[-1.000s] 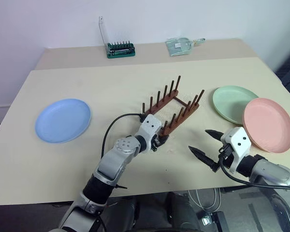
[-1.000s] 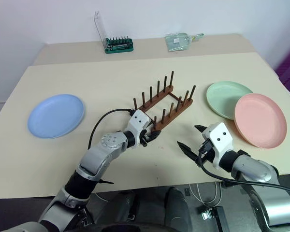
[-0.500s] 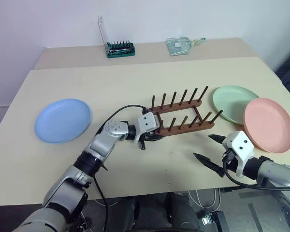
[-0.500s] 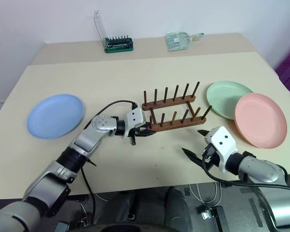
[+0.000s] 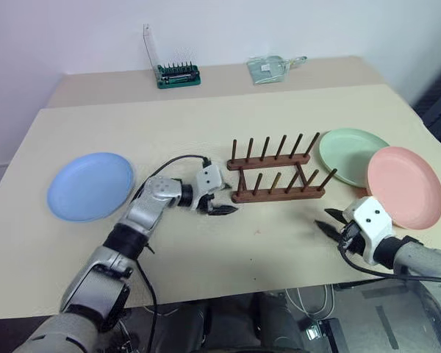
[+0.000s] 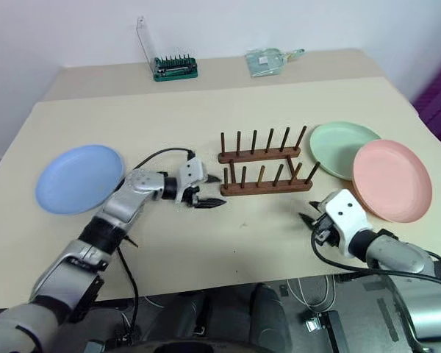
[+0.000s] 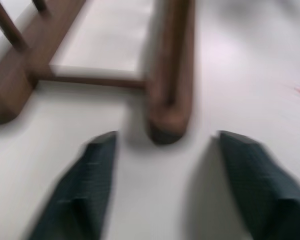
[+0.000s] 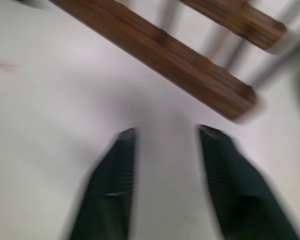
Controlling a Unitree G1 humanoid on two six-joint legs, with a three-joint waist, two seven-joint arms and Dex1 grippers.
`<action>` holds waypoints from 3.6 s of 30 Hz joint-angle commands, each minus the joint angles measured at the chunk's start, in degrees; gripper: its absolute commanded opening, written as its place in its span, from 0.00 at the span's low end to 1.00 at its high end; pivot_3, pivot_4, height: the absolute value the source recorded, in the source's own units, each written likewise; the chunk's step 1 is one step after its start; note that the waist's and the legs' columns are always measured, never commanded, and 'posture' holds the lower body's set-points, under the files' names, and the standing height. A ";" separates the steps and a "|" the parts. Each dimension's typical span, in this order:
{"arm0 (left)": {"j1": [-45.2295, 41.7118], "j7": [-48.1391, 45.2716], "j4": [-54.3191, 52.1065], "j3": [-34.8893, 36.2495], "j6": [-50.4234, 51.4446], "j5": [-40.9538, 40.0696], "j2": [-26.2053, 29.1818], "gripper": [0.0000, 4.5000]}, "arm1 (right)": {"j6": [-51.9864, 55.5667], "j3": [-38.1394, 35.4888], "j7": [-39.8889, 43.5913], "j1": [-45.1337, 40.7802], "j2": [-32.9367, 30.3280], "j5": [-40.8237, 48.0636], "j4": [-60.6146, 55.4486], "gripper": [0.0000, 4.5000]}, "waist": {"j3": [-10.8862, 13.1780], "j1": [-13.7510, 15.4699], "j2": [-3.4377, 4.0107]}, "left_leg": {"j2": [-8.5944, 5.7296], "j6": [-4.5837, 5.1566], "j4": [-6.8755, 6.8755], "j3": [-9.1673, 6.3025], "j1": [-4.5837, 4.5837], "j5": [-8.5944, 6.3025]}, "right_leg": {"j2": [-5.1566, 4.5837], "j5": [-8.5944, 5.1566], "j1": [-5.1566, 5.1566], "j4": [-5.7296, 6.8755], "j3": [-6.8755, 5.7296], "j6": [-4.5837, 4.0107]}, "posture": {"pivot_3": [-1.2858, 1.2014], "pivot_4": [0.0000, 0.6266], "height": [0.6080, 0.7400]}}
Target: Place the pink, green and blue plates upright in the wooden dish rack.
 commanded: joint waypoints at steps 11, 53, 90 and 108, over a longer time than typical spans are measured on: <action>1.35 19.45 -9.70 -5.73 17.29 9.37 -10.26 0.02 | -3.59 13.44 -0.47 -18.46 -0.10 -10.48 18.09 0.00 | -0.02 0.56 -0.02 | -0.02 -0.07 0.07 0.01 0.13 0.05 | 0.00 0.00 0.20 -0.08 0.00 0.00 | 0.52 0.24 1.00; 4.34 14.82 -18.80 0.12 12.05 -5.78 -12.81 0.00 | -3.41 -4.45 -9.62 -0.66 -0.55 -21.18 9.80 0.12 | -0.06 0.61 0.09 | -0.03 -0.14 0.08 0.07 0.09 0.08 | -0.04 -0.01 0.16 -0.07 0.03 0.01 | 0.52 0.24 1.00; 7.14 18.73 -25.75 4.88 17.14 -11.69 -10.96 0.00 | 18.72 -6.62 12.78 -47.43 -3.93 34.93 27.38 0.01 | 0.06 0.51 0.07 | -0.09 -0.05 0.04 0.07 -0.19 0.02 | -0.12 0.03 -0.13 -0.08 -0.02 -0.01 | 0.52 0.24 1.00; 6.67 18.97 -25.71 4.47 16.54 -11.60 -10.33 0.00 | 12.27 -7.10 15.45 -52.90 -4.60 29.16 37.31 0.78 | 0.06 0.52 0.08 | -0.08 -0.06 0.03 0.09 -0.23 0.03 | -0.12 0.03 -0.20 -0.07 0.00 -0.01 | 0.52 0.24 1.00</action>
